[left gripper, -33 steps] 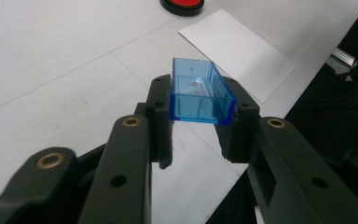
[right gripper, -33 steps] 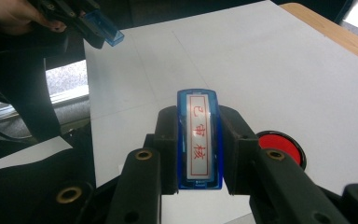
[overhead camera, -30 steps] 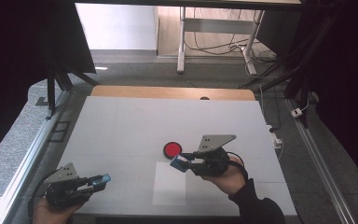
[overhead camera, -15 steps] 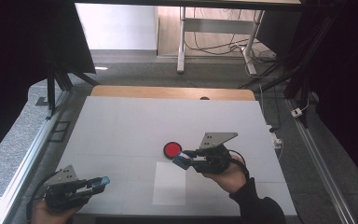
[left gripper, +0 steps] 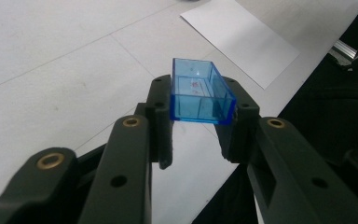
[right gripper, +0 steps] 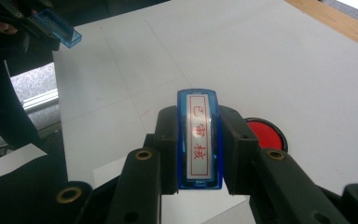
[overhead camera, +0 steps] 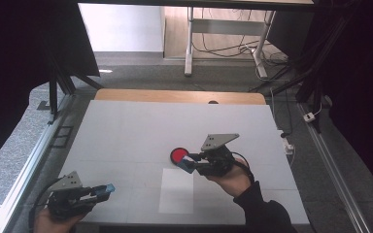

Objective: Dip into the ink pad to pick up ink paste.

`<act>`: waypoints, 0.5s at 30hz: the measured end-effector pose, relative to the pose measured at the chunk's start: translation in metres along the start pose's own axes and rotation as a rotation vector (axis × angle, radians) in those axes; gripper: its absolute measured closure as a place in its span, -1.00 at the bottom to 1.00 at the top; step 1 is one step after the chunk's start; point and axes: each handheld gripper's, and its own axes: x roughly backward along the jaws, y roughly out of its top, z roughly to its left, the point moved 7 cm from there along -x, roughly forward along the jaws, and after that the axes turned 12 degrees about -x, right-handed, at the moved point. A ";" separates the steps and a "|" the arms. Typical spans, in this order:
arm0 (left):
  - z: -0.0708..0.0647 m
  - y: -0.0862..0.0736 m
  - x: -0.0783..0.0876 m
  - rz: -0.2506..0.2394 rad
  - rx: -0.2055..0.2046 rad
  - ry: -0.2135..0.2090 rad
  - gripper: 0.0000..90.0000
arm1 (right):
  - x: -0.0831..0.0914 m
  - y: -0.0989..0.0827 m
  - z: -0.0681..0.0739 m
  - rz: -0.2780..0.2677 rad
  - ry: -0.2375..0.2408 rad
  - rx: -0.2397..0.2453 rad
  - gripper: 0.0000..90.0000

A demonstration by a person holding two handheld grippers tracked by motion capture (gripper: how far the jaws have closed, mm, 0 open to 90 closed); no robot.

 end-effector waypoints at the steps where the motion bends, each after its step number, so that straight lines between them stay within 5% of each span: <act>1: 0.000 0.000 0.000 0.000 0.001 0.001 0.52 | -0.002 0.001 -0.001 -0.001 0.000 0.002 0.58; 15: 0.001 0.000 0.000 -0.002 0.006 -0.003 0.52 | -0.020 0.007 -0.010 0.021 -0.023 0.007 0.58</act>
